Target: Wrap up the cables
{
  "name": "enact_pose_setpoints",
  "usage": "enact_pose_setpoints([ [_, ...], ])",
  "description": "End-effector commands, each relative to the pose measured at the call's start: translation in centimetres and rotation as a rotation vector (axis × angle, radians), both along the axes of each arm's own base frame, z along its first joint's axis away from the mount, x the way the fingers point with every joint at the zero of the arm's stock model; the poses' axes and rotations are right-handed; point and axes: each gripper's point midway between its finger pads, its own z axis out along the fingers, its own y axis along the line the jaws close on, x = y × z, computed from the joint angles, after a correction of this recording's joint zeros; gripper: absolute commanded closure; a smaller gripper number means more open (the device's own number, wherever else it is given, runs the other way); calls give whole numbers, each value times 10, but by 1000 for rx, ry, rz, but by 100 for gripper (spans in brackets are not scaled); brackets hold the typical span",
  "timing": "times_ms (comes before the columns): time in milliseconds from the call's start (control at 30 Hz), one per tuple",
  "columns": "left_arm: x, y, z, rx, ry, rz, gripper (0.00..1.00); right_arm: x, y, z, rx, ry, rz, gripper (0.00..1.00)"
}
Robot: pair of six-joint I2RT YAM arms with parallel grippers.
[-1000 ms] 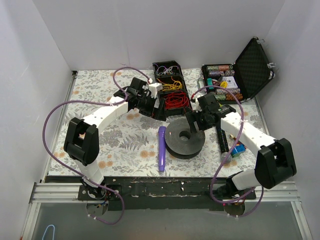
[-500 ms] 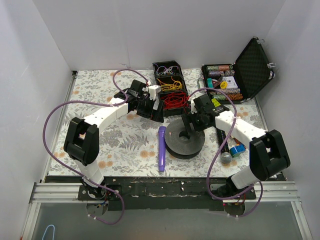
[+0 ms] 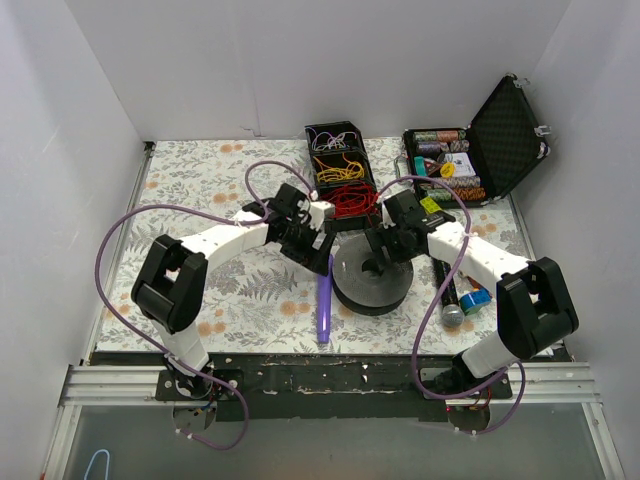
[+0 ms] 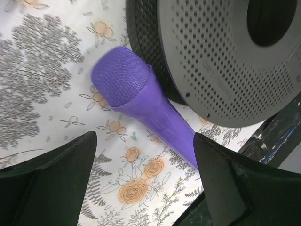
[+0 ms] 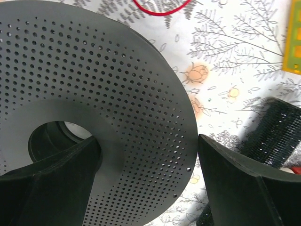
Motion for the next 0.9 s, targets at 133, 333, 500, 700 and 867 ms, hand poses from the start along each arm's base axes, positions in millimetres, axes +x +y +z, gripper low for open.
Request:
enact_pose_setpoints([
  [133,38,-15,31,-40,-137,94,15,8,7,35,52,-111,79,9],
  [333,49,-22,46,-87,-156,97,12,26,41,110,190,-290,275,5],
  [500,55,-15,58,-78,-197,105,10,59,62,143,230,-377,301,7],
  [700,68,-2,70,-19,-299,118,6,109,88,127,212,-351,352,30],
  [867,65,8,72,8,-323,98,5,112,114,108,226,-298,603,38],
])
